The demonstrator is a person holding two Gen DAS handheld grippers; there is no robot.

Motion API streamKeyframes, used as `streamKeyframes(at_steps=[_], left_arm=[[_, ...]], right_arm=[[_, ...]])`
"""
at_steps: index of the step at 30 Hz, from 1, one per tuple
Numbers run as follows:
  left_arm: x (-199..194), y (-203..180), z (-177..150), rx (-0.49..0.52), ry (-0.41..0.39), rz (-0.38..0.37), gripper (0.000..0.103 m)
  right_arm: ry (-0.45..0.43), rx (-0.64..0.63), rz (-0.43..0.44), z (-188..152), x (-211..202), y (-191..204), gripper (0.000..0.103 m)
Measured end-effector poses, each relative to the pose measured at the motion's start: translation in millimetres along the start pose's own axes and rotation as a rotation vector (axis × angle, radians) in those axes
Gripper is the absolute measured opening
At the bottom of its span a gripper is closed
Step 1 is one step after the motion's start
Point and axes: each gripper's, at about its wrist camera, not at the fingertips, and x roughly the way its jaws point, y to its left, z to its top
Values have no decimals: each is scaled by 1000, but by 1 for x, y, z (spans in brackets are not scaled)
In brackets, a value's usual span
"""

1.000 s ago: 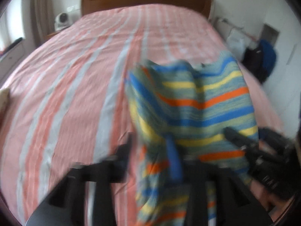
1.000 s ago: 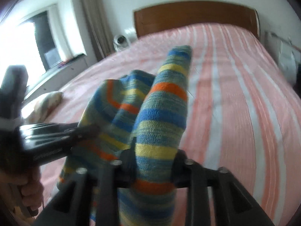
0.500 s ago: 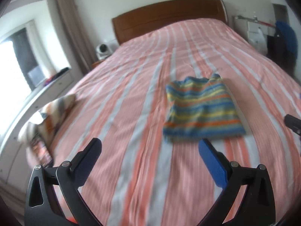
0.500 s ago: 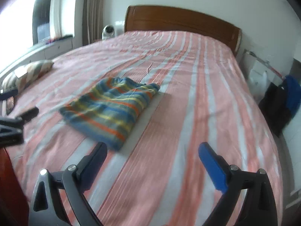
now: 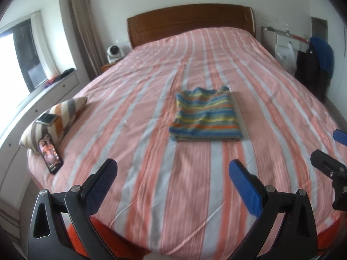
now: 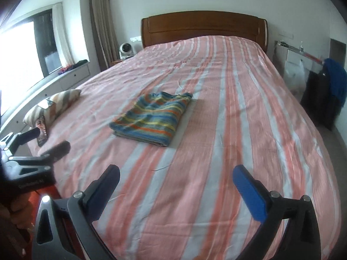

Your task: Fold small clothes

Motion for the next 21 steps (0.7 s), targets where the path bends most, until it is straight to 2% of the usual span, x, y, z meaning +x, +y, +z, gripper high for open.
streamKeyframes(at_steps=[4, 7, 8, 9, 10, 12, 13, 17, 21], left_arm=[[-6, 2, -6, 6, 13, -13, 103], [-13, 4, -11, 50, 25, -30, 103], [-18, 5, -12, 66, 16, -33, 103], [-22, 7, -13, 75, 9, -32, 103], [-25, 7, -13, 83, 3, -29, 103], [-33, 9, -11, 81, -14, -27, 103], [-37, 10, -9, 70, -22, -30, 103], [-47, 11, -4, 12, -24, -81, 103], [-47, 3, -9, 47, -37, -119, 103]], right_arm=[[-34, -19, 15, 1, -14, 10, 102], [-219, -29, -25, 1, -51, 11, 103], [-249, -36, -32, 2, -60, 10, 103], [-214, -64, -19, 4, -65, 8, 103], [-214, -64, -19, 4, -65, 8, 103], [-105, -106, 6, 2, -56, 9, 103], [-78, -117, 27, 1, -53, 9, 102], [-65, -56, 41, -7, -56, 11, 103], [-84, 3, 69, -8, -65, 17, 103]])
